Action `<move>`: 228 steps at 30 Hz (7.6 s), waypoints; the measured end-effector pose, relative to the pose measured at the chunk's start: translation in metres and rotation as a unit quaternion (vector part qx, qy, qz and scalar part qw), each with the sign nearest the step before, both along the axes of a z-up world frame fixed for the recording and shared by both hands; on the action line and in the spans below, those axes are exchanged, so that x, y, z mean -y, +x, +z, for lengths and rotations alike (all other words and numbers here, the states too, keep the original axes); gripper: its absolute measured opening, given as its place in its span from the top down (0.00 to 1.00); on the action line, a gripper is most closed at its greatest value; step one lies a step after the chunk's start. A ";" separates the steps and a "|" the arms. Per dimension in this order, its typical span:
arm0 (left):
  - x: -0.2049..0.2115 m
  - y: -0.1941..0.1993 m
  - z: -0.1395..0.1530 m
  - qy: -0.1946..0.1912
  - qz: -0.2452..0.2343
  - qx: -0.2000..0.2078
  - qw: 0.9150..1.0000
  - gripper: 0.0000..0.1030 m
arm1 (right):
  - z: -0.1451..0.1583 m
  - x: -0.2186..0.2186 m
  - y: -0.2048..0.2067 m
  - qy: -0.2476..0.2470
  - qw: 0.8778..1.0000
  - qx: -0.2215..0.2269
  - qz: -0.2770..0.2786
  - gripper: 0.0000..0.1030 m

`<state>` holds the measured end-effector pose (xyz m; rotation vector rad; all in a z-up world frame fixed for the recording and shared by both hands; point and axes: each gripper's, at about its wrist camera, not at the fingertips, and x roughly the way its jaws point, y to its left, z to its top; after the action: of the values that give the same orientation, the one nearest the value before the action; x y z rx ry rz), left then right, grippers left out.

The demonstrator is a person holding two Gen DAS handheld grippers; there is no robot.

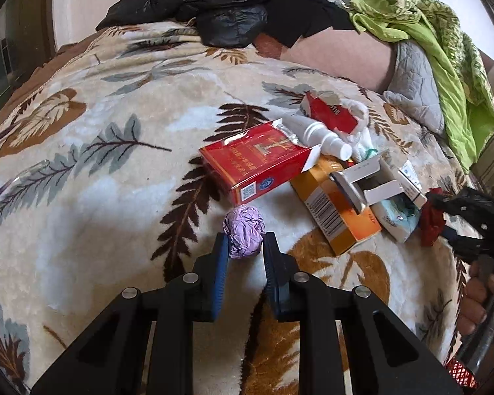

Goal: Collect trash

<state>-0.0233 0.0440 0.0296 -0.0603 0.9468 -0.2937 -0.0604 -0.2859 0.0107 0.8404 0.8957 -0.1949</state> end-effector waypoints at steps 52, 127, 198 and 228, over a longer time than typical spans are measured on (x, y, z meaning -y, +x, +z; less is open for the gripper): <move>0.058 -0.097 0.051 0.078 -0.092 0.182 0.976 0.80 | 0.086 -0.072 -0.142 -0.136 0.967 0.173 0.129 0.63; -0.006 -0.080 0.070 0.097 0.104 0.210 0.967 0.80 | 0.089 -0.074 -0.143 -0.133 0.967 0.176 0.127 0.63; 0.225 -0.224 0.090 -0.062 -0.390 0.084 0.915 0.38 | 0.083 0.106 -0.338 -0.091 0.986 0.107 -0.090 0.34; -0.010 0.113 -0.005 -0.148 -0.065 -0.061 0.985 0.32 | 0.070 -0.025 -0.151 -0.055 0.984 0.133 0.101 0.34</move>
<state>0.0893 0.0542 0.0248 -0.2933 1.0238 -0.5549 -0.2119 -0.2607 0.0808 0.6507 0.7070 0.0449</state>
